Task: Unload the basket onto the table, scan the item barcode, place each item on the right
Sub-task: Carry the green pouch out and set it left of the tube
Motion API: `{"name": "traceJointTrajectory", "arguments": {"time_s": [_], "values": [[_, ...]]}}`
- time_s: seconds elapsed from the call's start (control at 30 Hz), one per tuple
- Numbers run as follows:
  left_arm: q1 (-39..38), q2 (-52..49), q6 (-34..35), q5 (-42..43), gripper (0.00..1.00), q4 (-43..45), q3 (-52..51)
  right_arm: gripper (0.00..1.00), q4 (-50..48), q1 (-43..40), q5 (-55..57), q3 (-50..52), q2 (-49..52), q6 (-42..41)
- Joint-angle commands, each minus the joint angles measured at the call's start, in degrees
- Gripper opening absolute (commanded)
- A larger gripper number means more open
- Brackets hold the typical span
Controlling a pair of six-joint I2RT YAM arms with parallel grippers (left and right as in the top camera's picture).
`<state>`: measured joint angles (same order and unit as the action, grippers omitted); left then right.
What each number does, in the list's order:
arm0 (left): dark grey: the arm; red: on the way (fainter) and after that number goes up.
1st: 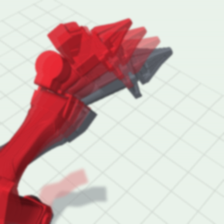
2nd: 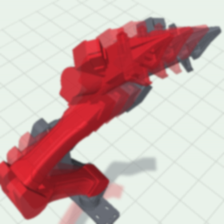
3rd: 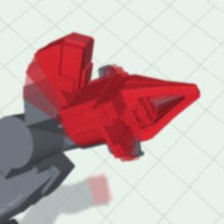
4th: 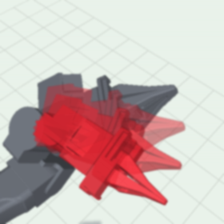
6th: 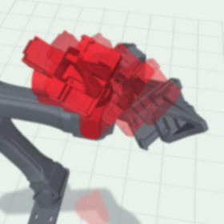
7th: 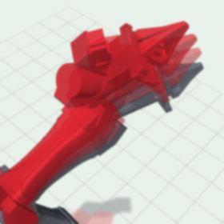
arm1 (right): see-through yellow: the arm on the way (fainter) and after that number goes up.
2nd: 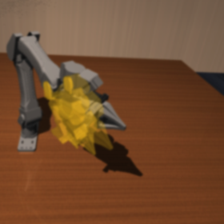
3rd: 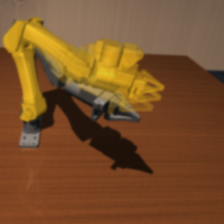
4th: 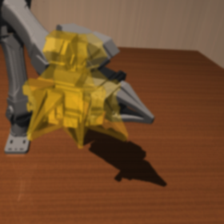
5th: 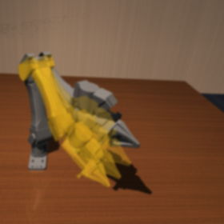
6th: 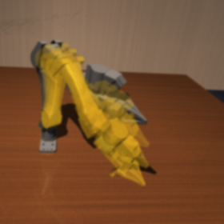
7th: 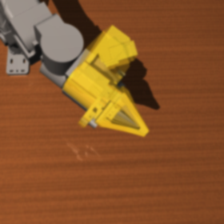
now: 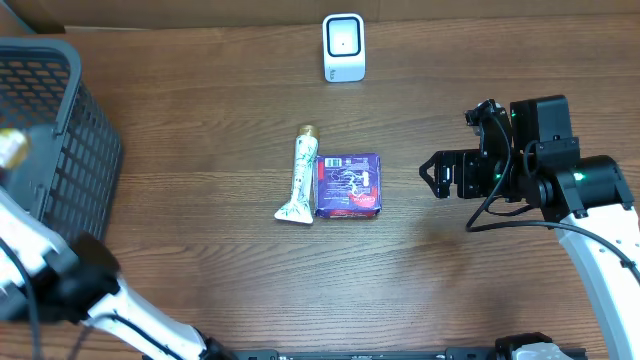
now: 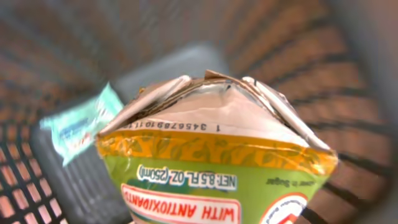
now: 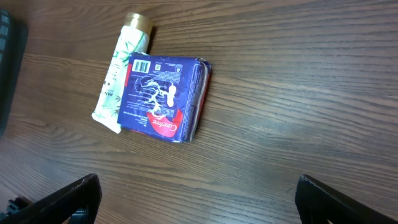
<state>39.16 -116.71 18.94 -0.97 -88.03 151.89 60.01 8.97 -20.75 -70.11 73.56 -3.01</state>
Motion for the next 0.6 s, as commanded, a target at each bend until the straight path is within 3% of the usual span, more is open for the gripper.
{"name": "traceJointTrajectory", "arguments": {"time_s": [0.0, 0.3, 0.57], "values": [[-7.04, 8.59, -4.13, 3.93, 0.04, -1.29, 2.51, 1.00, -0.39, -0.37, -0.28, -1.09, -0.13, -0.04], [-35.06, 6.36, -5.68, 3.45, 0.04, -8.76, -3.67, 1.00, -0.74, -0.37, -0.31, -0.92, -0.13, -0.04], [-48.43, -2.69, -4.70, 0.15, 0.04, -6.64, -20.44, 1.00, -0.94, -0.37, -0.31, -0.24, -0.02, -0.04]]}}
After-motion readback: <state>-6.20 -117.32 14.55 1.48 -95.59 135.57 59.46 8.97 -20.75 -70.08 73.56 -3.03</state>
